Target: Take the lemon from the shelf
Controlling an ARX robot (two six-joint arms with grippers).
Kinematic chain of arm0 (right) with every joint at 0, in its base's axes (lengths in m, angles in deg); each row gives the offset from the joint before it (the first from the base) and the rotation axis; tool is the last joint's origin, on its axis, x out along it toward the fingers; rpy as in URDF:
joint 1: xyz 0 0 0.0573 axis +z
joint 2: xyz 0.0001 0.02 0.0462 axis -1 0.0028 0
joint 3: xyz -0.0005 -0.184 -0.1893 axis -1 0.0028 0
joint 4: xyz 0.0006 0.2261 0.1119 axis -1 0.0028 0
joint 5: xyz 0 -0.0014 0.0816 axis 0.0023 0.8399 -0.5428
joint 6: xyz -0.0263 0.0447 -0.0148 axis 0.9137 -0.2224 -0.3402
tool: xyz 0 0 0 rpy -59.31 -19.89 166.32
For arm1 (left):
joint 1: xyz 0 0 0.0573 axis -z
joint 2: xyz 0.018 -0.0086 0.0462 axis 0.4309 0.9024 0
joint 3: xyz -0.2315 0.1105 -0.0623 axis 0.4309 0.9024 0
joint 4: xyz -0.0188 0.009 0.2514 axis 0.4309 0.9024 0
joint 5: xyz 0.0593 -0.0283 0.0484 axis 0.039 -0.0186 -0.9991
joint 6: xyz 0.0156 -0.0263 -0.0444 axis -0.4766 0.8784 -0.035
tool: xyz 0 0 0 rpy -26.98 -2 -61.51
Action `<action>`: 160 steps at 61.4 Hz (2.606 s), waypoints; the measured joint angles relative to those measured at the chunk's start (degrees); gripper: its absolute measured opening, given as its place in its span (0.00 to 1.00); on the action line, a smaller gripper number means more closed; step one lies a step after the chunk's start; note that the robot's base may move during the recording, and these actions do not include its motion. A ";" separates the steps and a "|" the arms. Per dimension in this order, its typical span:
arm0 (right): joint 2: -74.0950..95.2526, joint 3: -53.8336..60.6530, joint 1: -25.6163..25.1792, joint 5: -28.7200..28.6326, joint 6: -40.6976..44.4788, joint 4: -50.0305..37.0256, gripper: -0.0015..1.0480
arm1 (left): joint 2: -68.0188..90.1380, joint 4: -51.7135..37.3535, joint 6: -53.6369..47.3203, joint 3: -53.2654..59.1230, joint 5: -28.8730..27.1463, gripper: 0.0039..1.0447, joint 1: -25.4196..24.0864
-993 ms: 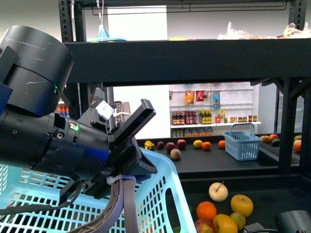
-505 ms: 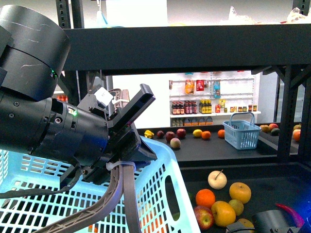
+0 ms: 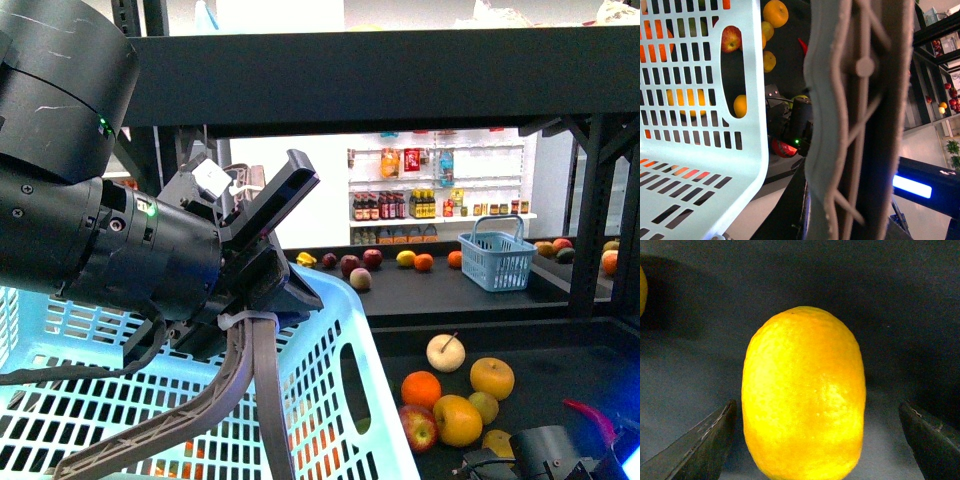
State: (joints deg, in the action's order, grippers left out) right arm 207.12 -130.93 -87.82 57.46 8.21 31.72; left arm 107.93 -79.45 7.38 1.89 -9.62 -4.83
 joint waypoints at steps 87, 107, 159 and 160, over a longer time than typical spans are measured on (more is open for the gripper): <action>-56.72 35.95 8.59 -16.59 -13.75 -4.11 0.43 | 0.00 0.00 0.00 0.00 0.02 0.11 0.00; -48.33 32.50 13.49 -11.04 -16.35 -4.94 0.43 | 0.00 0.00 0.00 0.00 -0.02 0.11 0.00; -50.90 32.06 -6.21 -20.11 -18.47 -14.19 0.93 | 0.17 0.00 0.09 0.00 -0.15 0.11 0.02; -50.01 32.22 -6.99 -20.11 -17.16 -14.12 0.93 | 0.17 0.00 0.09 0.00 -0.13 0.11 0.02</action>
State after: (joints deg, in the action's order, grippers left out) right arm 157.11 -98.71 -94.81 37.35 -8.94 17.60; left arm 108.11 -79.45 7.46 1.89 -9.75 -4.81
